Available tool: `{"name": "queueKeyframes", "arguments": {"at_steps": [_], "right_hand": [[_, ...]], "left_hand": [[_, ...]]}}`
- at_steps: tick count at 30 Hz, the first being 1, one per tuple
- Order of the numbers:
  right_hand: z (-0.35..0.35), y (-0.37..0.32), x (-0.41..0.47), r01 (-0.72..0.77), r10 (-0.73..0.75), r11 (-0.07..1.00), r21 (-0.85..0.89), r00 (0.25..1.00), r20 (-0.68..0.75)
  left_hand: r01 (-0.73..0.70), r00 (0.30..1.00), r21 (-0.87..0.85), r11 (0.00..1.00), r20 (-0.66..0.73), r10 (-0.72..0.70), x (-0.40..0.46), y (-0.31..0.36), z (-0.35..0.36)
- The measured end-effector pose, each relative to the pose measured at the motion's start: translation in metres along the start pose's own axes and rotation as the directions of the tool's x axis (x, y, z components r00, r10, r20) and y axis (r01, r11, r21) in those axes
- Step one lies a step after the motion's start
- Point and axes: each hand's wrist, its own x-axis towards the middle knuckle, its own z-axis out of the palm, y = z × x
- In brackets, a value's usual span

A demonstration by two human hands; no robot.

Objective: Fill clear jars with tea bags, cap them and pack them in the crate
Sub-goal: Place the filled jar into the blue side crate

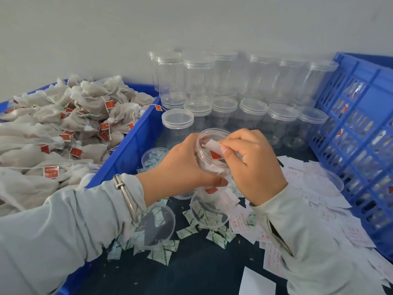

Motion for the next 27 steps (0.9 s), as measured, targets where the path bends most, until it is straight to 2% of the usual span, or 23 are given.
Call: {"name": "queueKeyframes", "arguments": {"at_steps": [5,10,18,22,27], "right_hand": [[0.001,-0.009,-0.001,-0.005,0.003,1.000,0.020,0.993,0.115],[-0.003,-0.014,0.012,0.023,-0.001,0.995,-0.094,0.973,0.229],[-0.054,-0.022,0.052,0.126,-0.079,0.972,-0.196,0.969,0.233],[-0.112,-0.011,0.067,0.103,-0.054,0.934,-0.341,0.987,0.150],[-0.190,0.015,0.076,0.020,0.021,0.880,-0.474,0.996,0.081]], "left_hand": [[0.000,0.998,-0.027,1.000,-0.057,-0.001,0.004,0.000,-0.004],[0.016,0.993,-0.044,0.999,-0.119,-0.021,0.010,0.004,-0.008],[-0.027,0.962,-0.183,0.983,-0.273,-0.024,0.029,0.050,-0.006],[-0.159,0.955,-0.243,0.957,-0.285,0.086,0.055,0.105,0.014],[-0.344,0.921,-0.235,0.909,-0.274,0.278,0.085,0.185,0.052]]}}
